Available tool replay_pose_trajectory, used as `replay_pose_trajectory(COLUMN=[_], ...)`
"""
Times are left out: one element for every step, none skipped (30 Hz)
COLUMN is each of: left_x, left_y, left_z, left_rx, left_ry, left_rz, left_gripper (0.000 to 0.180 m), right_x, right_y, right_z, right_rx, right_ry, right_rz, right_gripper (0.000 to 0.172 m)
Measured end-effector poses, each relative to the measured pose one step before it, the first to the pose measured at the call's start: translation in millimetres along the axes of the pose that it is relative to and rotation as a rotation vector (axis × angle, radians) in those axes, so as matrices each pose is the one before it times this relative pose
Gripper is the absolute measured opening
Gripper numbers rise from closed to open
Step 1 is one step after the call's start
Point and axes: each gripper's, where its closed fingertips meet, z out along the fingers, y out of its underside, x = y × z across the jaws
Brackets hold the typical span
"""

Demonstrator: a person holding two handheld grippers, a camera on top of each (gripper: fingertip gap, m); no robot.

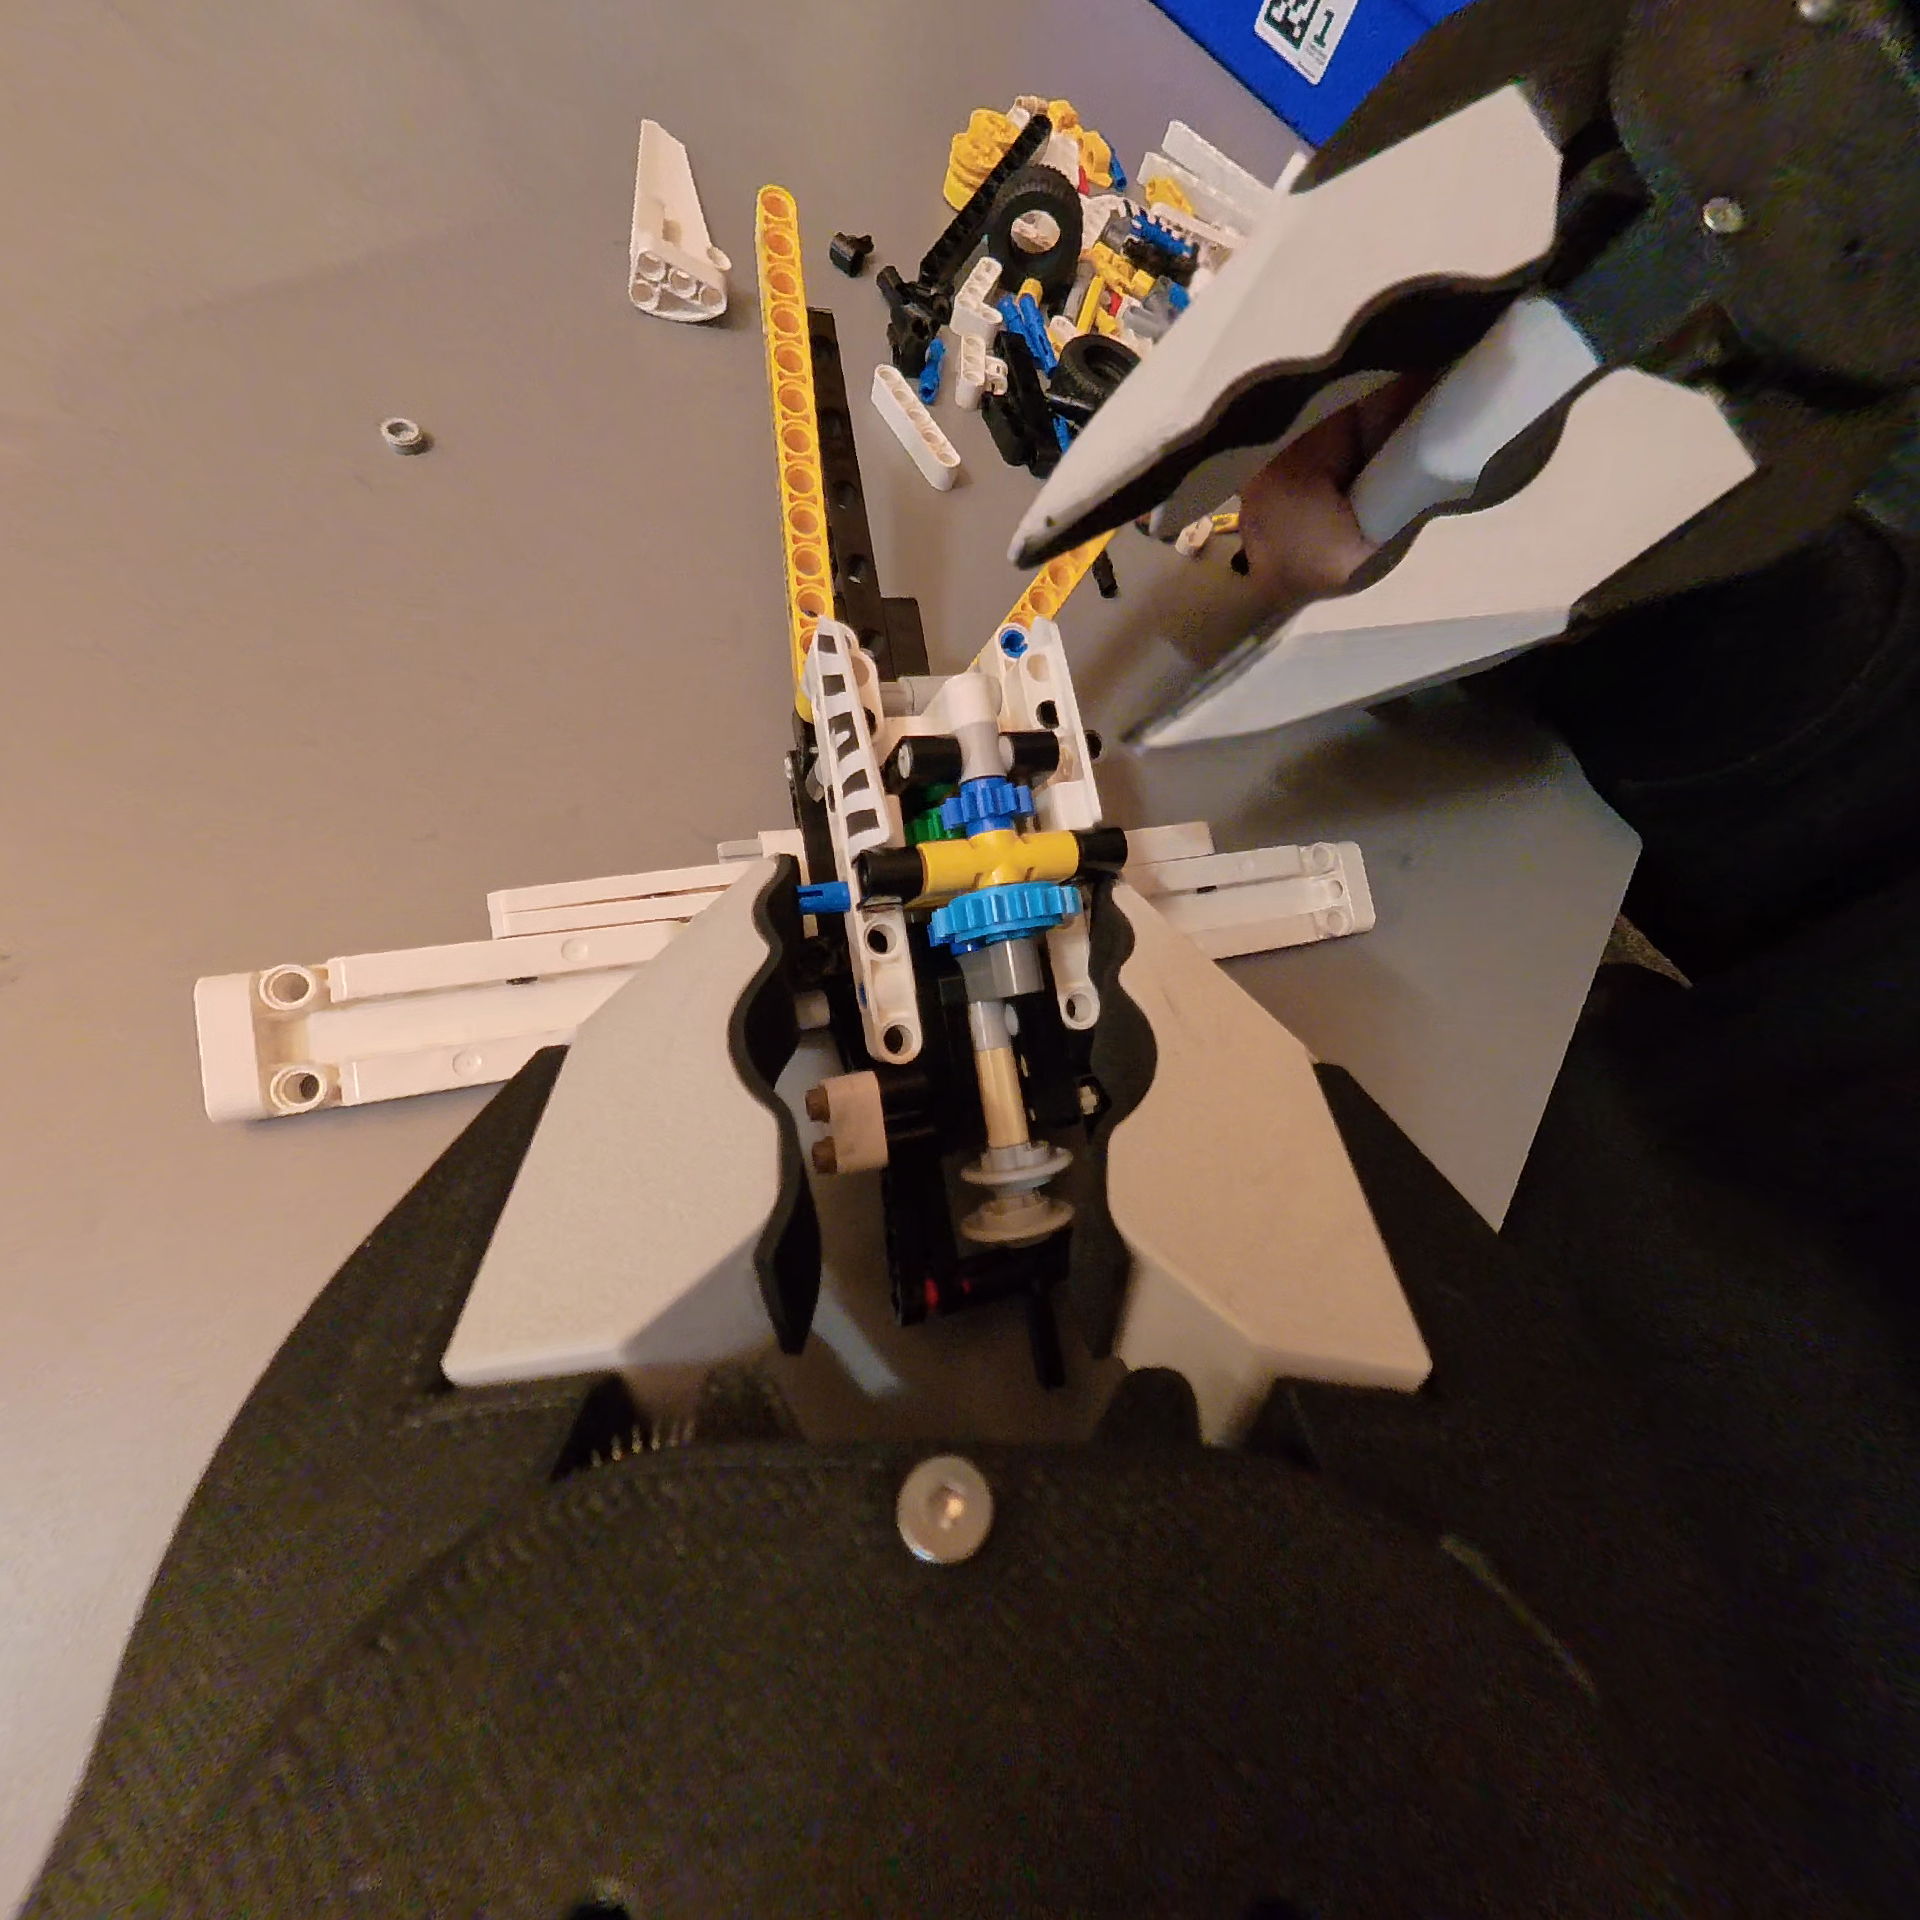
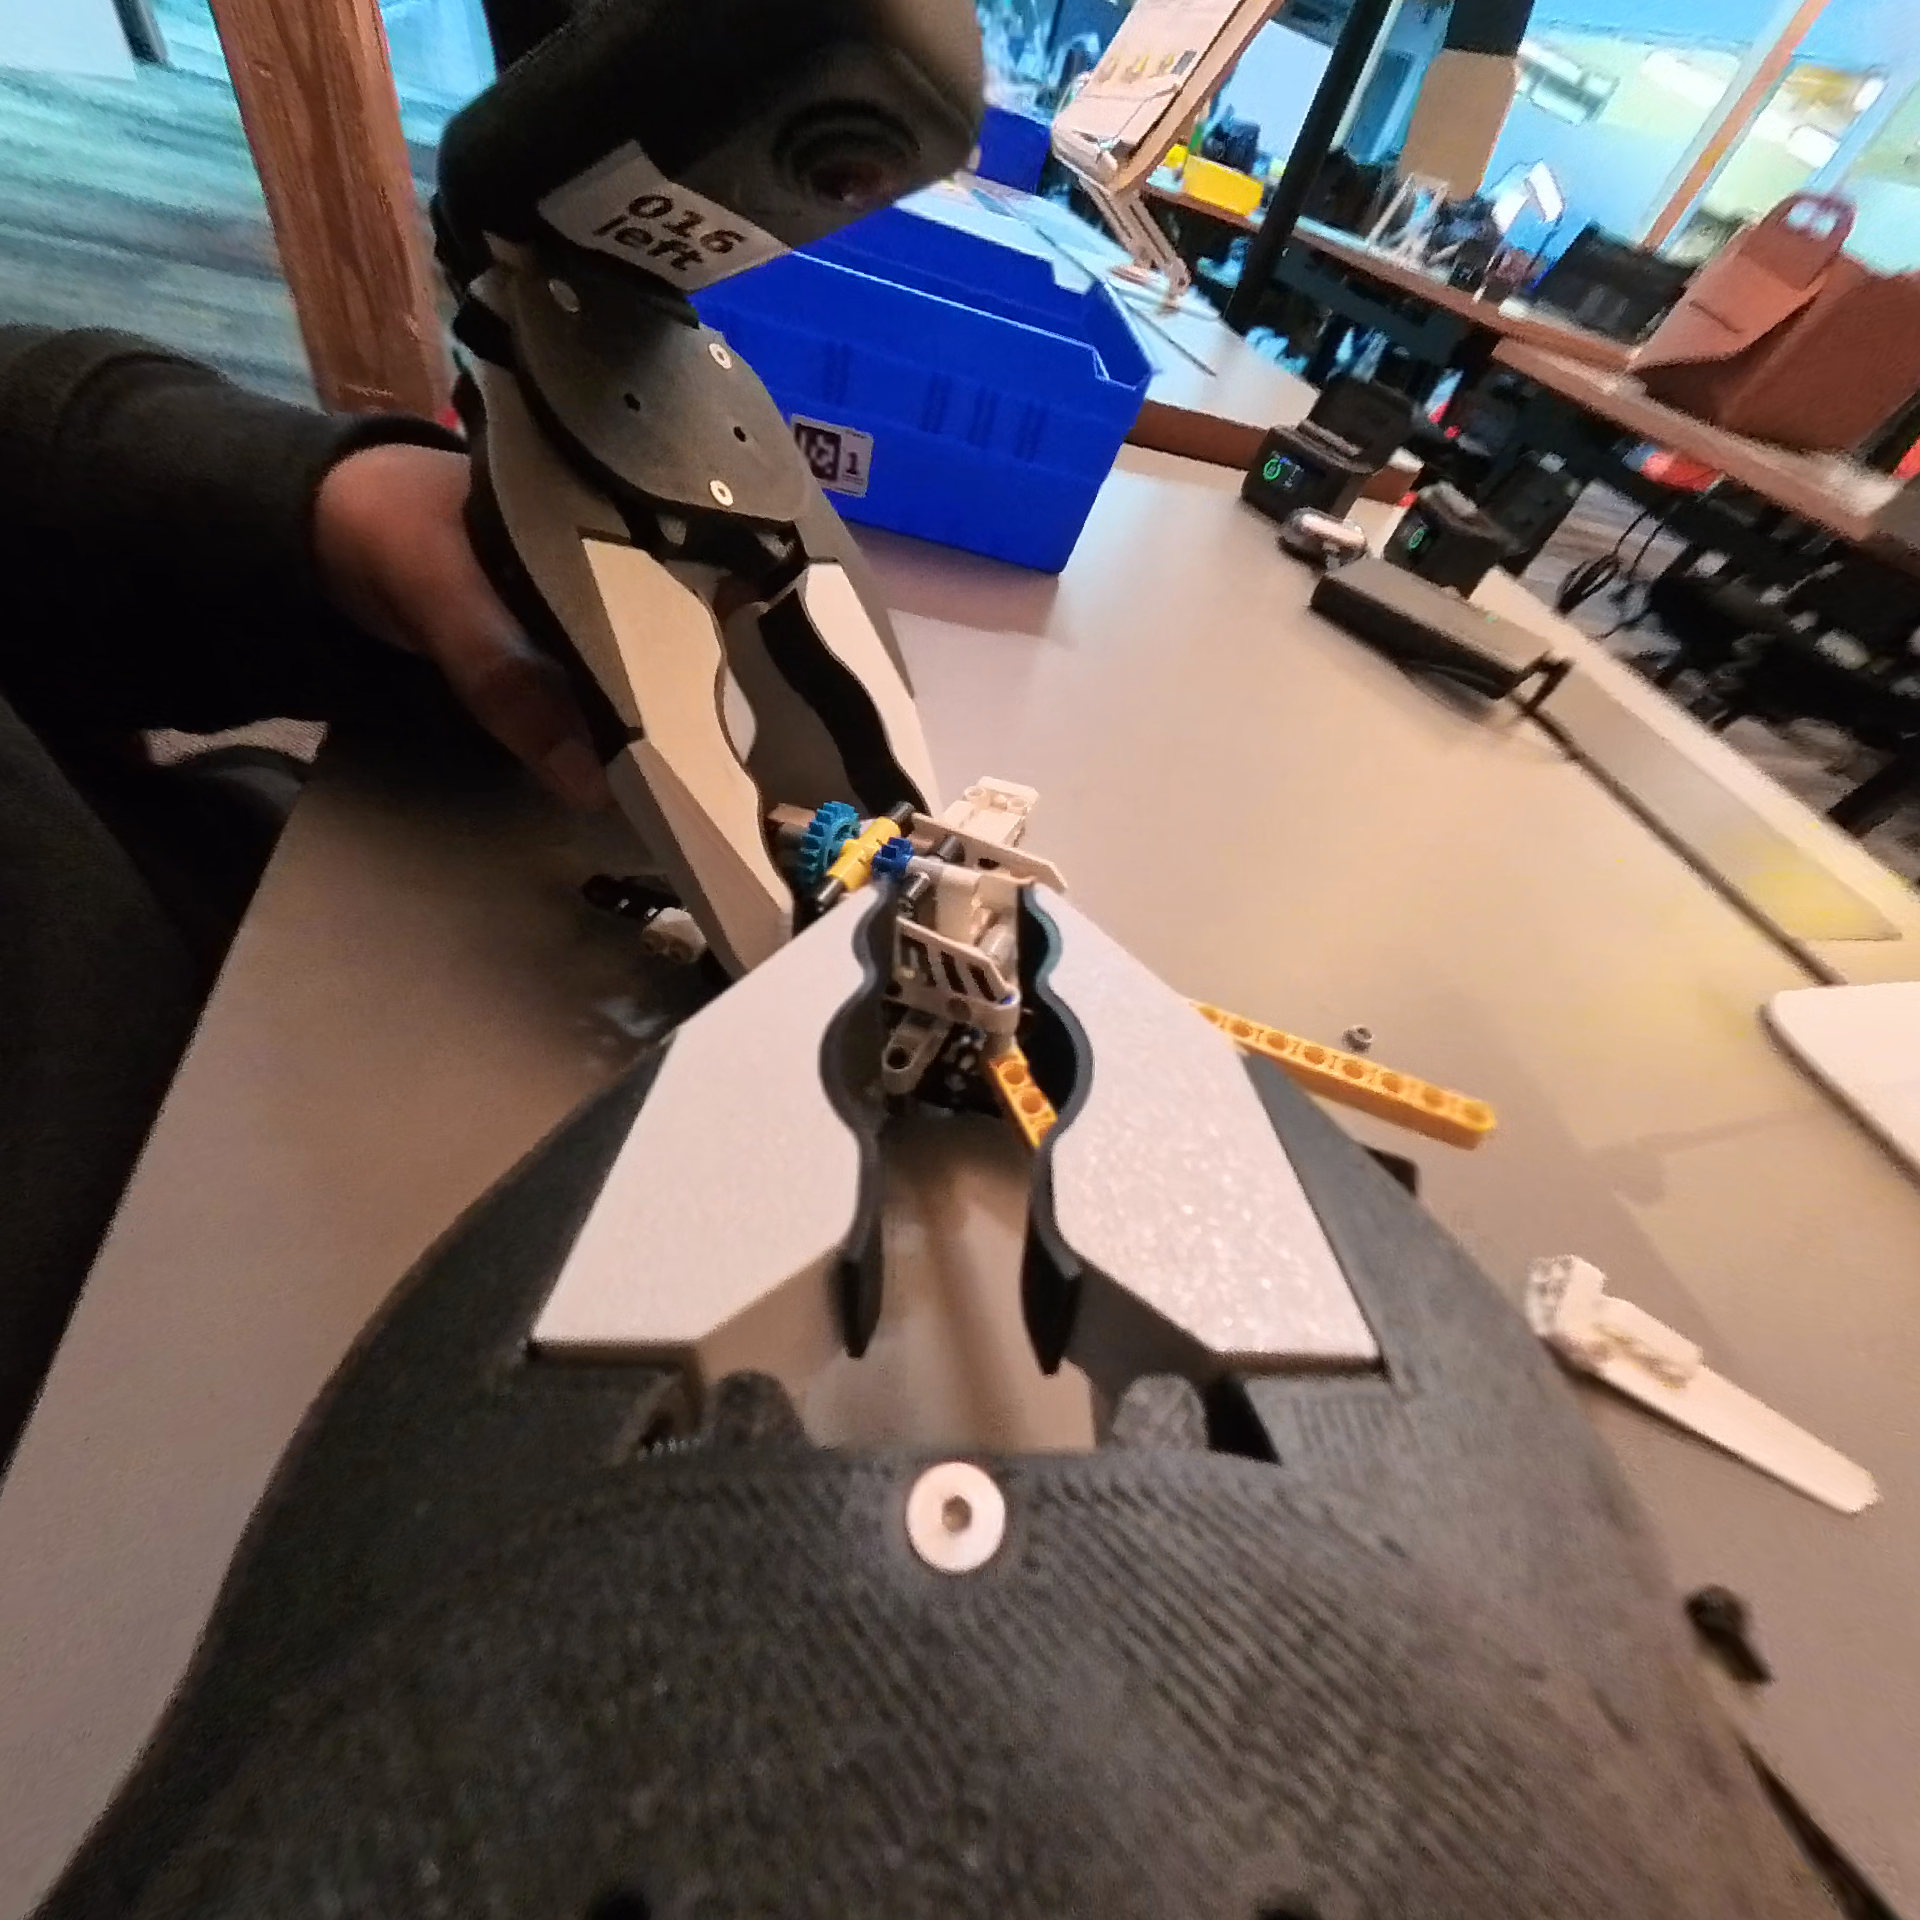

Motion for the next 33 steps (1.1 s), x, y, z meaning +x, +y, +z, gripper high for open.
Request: replay_pose_trajectory(left_x=[0.03, 0.13, 0.73, 1.27, 2.33, 2.03, 0.95, 0.56, 0.59, 0.32, -0.09, 0.45, 1.42, 2.52, 2.97, 2.47, 1.5, -0.03, -1.01, -1.28, -0.29, 0.26, 2.37, 3.48, -2.0, -3.15, -2.33, -1.15, -0.5, -1.07, -1.67, -1.2, -0.55], left_y=[-0.07, 0.03, -0.12, -0.08, 1.24, 2.34, 2.67, 2.81, 2.59, 1.93, 1.6, 1.72, 1.8, 1.83, 1.71, 1.19, 0.57, -0.01, -0.5, -2.34, -3.99, -4.78, -7.34, -8.32, -3.47, 2.86, 4.92, 3.96, 0.23, -1.49, -0.35, 0.12, 0.08], left_z=[0.0, 0.07, -0.1, -0.2, -0.58, -1.44, -2.34, -2.51, -2.53, -2.2, -1.88, -1.62, -1.46, -1.33, -1.01, -0.72, -0.35, -0.15, -0.15, -0.8, -2.26, -3.03, -3.45, -2.87, -0.07, 1.88, 2.46, 2.74, 1.49, 0.52, 0.7, 0.67, 0.42], left_rx=[0.0003, -0.0003, 0.0007, -0.0002, -0.0099, -0.0157, -0.0167, -0.0177, -0.0189, -0.0164, -0.014, -0.0124, -0.0111, -0.0118, -0.0113, -0.0089, -0.004, -0.0014, 0.0007, 0.0136, 0.024, 0.028, 0.0417, 0.0463, 0.0136, -0.0259, -0.0366, -0.0273, -0.0022, 0.0095, 0.005, 0.0025, -0.0003], left_ry=[0.0009, 0.0024, 0.0089, 0.0188, 0.0274, 0.0195, 0.0104, 0.0102, 0.0162, 0.0176, 0.0149, 0.0164, 0.0195, 0.0256, 0.0269, 0.0242, 0.0171, 0.0065, -0.0041, -0.0132, -0.0152, -0.0169, -0.0063, -0.0012, -0.0448, -0.0607, -0.0576, -0.0431, -0.0238, -0.0107, -0.0039, 0.0029, 0.0057], left_rz=[-0.0006, -0.0005, -0.0028, -0.0052, 0.014, 0.0358, 0.0461, 0.0343, 0.0167, 0.0061, 0.0062, 0.0163, 0.0176, 0.0178, 0.0161, 0.0132, 0.0106, 0.0081, 0.0051, 0.0054, 0.0127, 0.0183, 0.0181, 0.0259, 0.0319, 0.0454, 0.0472, 0.0274, 0.0019, -0.0169, -0.0218, -0.0198, -0.0154], left_gripper=[0.054, 0.054, 0.053, 0.053, 0.053, 0.053, 0.054, 0.055, 0.056, 0.056, 0.056, 0.056, 0.056, 0.056, 0.056, 0.056, 0.056, 0.056, 0.056, 0.056, 0.055, 0.055, 0.051, 0.049, 0.05, 0.044, 0.045, 0.046, 0.047, 0.048, 0.051, 0.054, 0.055], right_x=[-0.68, -0.6, -1.02, -2.58, -2.46, -0.82, -0.62, -2.15, -3.07, -4.03, -4.84, -3.73, -2.74, -1.83, -0.64, 0.04, 0.22, 0.33, -0.6, -1.49, -1.66, -0.55, 0.88, 1.99, 1.52, 0.11, 0.1, 0.09, 0.38, 0.7, 0.86, 1.1, 0.94], right_y=[0.94, 1.66, 1.74, 0.2, -1.81, -2.99, -3.53, -2.64, -0.11, 3.81, 6.27, 5.13, 1.72, -1.34, -3.45, -4.1, -3.62, -1.97, -0.4, 0.48, 0.49, 1.22, 2.65, 2.42, -1.12, 0.08, -0.17, 0.0, 0.2, 0.44, 0.73, 1.27, 1.32], right_z=[0.45, 0.05, -0.54, -1.46, -2.21, -2.8, -3.05, -2.84, -2.13, -1.3, -0.22, 0.57, 0.8, 0.97, 1.43, 2.27, 3.43, 4.52, 5.07, 4.91, 4.56, 4.23, 3.75, 2.69, 0.75, 0.51, -0.16, -0.18, -0.4, -0.89, -1.19, -1.29, -1.04], right_rx=[-0.0027, -0.0065, -0.009, -0.0017, 0.0047, 0.0004, -0.0048, -0.0148, -0.0315, -0.0581, -0.0791, -0.0721, -0.0473, -0.0201, -0.0001, 0.0114, 0.0177, 0.0175, 0.0123, 0.0083, 0.0079, 0.0045, -0.0034, 0.0007, 0.0222, 0.0142, 0.0137, 0.0108, 0.0054, 0.0, -0.0029, -0.0057, -0.0048], right_ry=[-0.0259, -0.0284, -0.0288, -0.034, -0.0284, -0.0104, -0.0017, -0.0091, -0.0178, -0.0318, -0.0467, -0.0432, -0.0345, -0.026, -0.0178, -0.0169, -0.0227, -0.0286, -0.0374, -0.0404, -0.0365, -0.0216, -0.0038, 0.0111, 0.0156, 0.0084, 0.0073, 0.0061, 0.0059, 0.0064, 0.0044, 0.0038, 0.0032], right_rz=[0.0527, 0.0489, 0.0348, 0.0181, 0.0003, -0.0199, -0.0365, -0.0454, -0.0424, -0.0275, -0.0115, -0.0061, -0.0123, -0.0228, -0.0307, -0.0298, -0.0194, -0.0044, 0.0072, 0.013, 0.0139, 0.0107, 0.0015, -0.0086, -0.0133, -0.0109, -0.0071, -0.0052, -0.0055, -0.0069, -0.0066, -0.003, 0.0015], right_gripper=[0.026, 0.03, 0.032, 0.033, 0.033, 0.029, 0.028, 0.024, 0.022, 0.019, 0.018, 0.019, 0.022, 0.023, 0.022, 0.022, 0.02, 0.019, 0.019, 0.019, 0.018, 0.016, 0.014, 0.01, 0.007, 0.007, 0.007, 0.007, 0.007, 0.008, 0.009, 0.009, 0.009])
